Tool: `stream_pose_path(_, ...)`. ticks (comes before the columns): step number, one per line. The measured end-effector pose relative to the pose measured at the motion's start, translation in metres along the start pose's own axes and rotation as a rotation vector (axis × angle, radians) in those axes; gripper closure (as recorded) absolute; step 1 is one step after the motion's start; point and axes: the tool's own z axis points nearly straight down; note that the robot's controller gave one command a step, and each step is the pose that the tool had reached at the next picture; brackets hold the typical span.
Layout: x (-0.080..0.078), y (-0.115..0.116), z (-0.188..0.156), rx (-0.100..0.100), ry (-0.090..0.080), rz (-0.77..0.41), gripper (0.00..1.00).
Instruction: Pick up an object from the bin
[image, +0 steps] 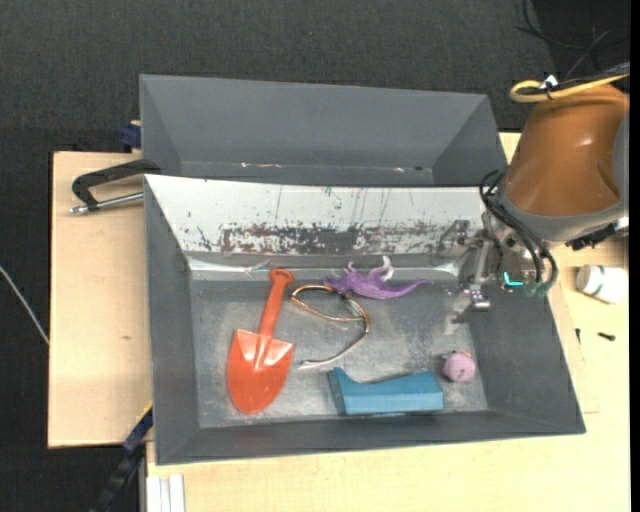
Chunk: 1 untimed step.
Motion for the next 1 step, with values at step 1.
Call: stream_pose_path(1, -0.0017, 0.0003, -0.0046, 0.001, -0.009, -0.001, 0.00)
